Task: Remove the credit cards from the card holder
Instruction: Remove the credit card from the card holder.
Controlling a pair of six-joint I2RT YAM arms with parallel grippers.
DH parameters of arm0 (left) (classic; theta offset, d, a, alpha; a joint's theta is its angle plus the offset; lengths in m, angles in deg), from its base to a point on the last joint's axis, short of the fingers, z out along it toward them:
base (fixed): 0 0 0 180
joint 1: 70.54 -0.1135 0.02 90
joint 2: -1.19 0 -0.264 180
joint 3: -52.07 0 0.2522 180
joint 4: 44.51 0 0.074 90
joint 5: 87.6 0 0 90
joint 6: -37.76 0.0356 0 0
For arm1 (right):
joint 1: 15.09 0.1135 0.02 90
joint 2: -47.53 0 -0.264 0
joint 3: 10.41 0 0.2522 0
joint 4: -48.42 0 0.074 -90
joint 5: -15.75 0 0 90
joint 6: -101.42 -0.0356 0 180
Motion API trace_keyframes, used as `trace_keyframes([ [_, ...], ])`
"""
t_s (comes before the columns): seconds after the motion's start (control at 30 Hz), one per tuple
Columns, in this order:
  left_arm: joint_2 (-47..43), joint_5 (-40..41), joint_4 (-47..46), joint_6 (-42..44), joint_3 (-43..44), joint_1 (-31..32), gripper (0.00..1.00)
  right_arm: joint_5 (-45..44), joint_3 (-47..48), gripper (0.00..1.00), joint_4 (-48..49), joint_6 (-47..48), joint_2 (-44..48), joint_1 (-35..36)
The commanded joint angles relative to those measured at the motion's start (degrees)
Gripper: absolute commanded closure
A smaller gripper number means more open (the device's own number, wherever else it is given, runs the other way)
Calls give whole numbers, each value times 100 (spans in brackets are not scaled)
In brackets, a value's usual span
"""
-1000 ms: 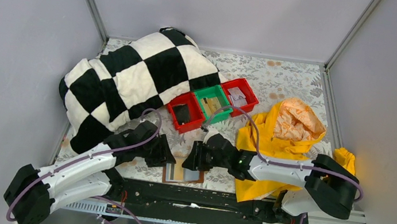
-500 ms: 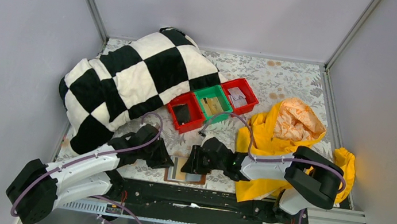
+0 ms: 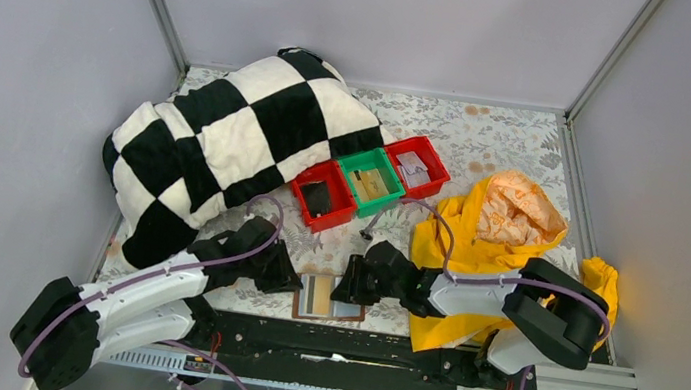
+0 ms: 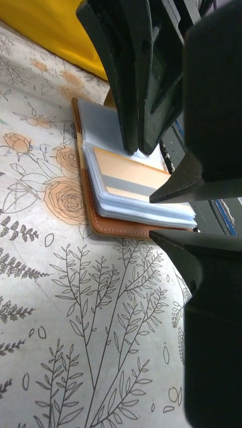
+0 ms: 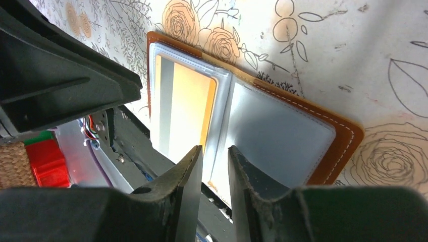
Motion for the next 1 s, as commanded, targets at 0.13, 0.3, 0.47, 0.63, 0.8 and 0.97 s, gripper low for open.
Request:
trace_keyframes([
  [0.13, -196, 174, -309, 24, 217, 83, 69, 79, -228, 68, -138, 578, 128, -184],
  [0.3, -117, 94, -409, 141, 364, 101, 67, 421, -196, 73, -25, 1084, -114, -550],
  [0.47, 262, -63, -713, 179, 364, 102, 67, 908, 102, 74, 0, 1325, -324, -779],
  [0.63, 361, -88, -673, 174, 565, 119, 67, 1138, 107, 73, 202, 1128, -113, -779],
  [0.8, 419, -285, -979, -137, 356, 351, 66, 1215, 122, 73, -36, 1167, 194, -768],
  [0.97, 458, -446, -1505, -398, 34, 397, 66, 1461, -32, 72, 276, 983, 254, -773],
])
